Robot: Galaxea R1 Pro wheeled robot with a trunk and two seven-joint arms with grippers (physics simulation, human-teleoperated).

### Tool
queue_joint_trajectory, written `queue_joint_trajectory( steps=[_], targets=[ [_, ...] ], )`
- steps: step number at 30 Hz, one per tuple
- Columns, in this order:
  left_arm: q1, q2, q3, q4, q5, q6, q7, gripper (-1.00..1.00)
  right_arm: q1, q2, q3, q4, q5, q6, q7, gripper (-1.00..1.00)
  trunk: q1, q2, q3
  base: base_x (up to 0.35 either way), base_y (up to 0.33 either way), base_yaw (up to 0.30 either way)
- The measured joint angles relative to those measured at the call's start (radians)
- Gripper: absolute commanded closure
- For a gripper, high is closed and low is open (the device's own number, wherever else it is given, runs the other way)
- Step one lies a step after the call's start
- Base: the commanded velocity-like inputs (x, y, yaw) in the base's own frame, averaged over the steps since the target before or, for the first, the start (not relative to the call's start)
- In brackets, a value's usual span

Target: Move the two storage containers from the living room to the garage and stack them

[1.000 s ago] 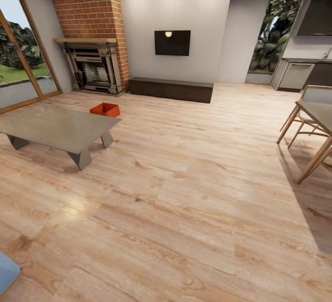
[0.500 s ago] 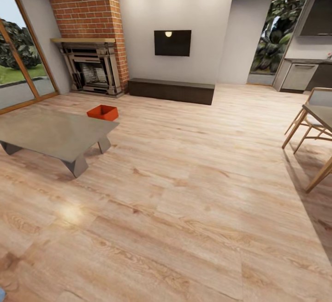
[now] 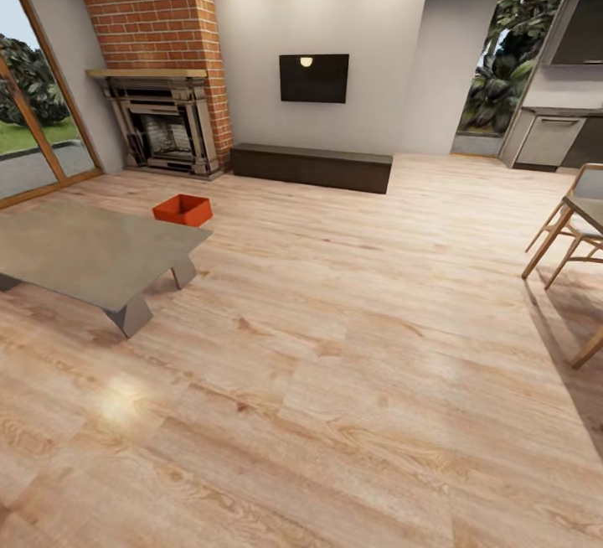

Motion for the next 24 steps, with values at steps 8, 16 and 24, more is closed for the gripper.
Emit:
queue_joint_trajectory(
  steps=[8,16,24],
  targets=[
    [0.0,0.001,0.0,0.0,0.0,0.001,0.0,-1.0,0.0,0.0,0.0,0.0,0.0,0.0,0.0,-1.0,0.0,0.0,0.0,0.322,0.0,0.0],
    [0.0,0.003,0.001,0.0,0.0,0.006,0.0,-1.0,0.0,0.0,0.0,0.0,0.0,0.0,0.0,-1.0,0.0,0.0,0.0,0.323,0.0,0.0],
    [0.0,0.003,0.001,0.0,0.0,0.008,0.0,-1.0,0.0,0.0,0.0,0.0,0.0,0.0,0.0,-1.0,0.0,0.0,0.0,0.324,0.0,0.0]
  ],
)
